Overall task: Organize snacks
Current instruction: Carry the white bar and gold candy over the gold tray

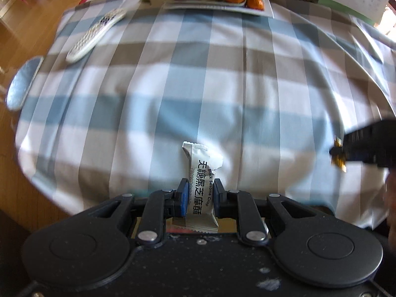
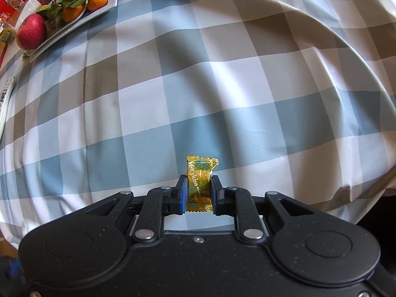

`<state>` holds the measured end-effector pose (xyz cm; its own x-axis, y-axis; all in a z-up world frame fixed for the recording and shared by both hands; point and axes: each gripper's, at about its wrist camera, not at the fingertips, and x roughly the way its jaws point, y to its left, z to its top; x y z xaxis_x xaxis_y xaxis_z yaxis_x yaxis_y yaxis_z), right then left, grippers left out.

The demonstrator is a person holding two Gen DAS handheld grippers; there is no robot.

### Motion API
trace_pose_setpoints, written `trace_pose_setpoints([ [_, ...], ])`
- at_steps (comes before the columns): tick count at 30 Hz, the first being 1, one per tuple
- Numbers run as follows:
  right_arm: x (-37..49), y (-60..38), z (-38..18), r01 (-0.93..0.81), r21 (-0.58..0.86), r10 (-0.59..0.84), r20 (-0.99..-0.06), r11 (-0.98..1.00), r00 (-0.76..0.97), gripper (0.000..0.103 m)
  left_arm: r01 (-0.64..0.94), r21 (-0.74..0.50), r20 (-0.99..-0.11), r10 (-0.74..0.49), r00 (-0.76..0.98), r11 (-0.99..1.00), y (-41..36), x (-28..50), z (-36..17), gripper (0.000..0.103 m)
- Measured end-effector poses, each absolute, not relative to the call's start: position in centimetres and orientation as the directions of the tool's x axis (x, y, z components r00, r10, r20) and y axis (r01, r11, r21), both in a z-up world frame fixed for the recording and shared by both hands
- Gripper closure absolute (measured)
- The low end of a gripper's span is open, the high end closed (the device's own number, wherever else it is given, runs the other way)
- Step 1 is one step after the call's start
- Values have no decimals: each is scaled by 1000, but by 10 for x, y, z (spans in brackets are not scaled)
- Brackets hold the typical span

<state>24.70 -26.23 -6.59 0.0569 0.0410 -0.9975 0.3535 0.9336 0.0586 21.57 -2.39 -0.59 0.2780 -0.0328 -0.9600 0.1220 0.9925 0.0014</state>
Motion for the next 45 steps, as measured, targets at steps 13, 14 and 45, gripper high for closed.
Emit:
trace_pose_setpoints([
  [13,158,-254,-12,274,263,175,-936,925,305,76,64,24,-946,2,324,998,5,132,-5,84],
  [14,148,-254,-10,269,273,182,-930,924,319,76,64,26,-945,3,327,998,3,128,-6,84],
  [45,50,-205,-16,96,296,238,-891,950,387,76,112,13,-952,-22,305,994,3,95,-44,84],
])
